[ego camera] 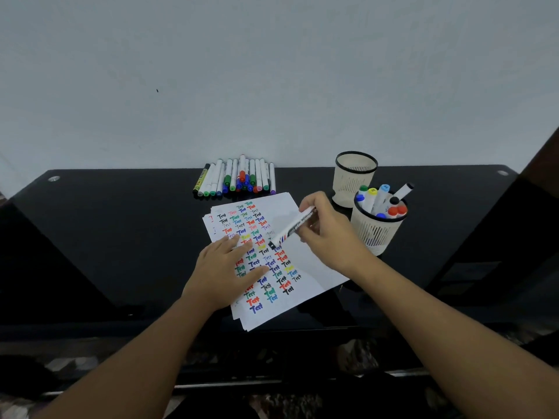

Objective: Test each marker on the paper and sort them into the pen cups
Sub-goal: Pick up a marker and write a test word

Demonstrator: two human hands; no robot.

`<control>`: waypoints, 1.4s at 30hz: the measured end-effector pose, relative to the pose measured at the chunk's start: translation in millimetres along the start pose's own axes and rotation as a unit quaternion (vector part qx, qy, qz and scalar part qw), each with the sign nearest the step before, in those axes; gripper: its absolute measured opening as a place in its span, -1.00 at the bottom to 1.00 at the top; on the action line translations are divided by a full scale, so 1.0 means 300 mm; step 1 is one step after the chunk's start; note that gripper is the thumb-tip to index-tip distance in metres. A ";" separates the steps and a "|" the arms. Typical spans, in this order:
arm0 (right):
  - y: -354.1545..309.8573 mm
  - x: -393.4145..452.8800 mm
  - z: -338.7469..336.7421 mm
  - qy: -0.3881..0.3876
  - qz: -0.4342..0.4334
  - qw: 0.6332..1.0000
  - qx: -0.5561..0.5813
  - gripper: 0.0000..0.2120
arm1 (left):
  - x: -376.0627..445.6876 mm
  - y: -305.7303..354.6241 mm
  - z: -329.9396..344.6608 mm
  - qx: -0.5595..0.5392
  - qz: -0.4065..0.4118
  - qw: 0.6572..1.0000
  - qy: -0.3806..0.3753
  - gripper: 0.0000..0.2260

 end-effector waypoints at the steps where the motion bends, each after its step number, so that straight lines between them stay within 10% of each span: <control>1: -0.025 -0.005 -0.026 0.014 -0.017 1.000 -0.013 -0.83 | 0.001 0.000 0.001 0.001 0.001 1.000 0.001 -0.21; 14: -0.122 -0.039 -0.480 0.246 -0.013 0.962 -0.119 -0.79 | -0.006 0.002 -0.001 0.007 -0.010 1.000 -0.007 -0.17; 36: 0.008 -0.015 -0.659 0.310 0.066 0.947 -0.057 -0.74 | -0.004 -0.007 -0.002 0.001 -0.008 1.000 0.006 -0.07; 42: 0.064 0.026 -0.600 0.212 0.126 0.963 -0.104 -0.70 | 0.001 -0.004 -0.001 0.004 -0.009 1.000 0.004 -0.03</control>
Point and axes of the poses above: each hand's wrist, its own x-axis towards the middle knuckle, its own z-axis out of the palm, y = z × x, the point moved 8 cm from there along x, towards the middle knuckle, and after that the axes turned 10 degrees about x, right-handed, at the moved point
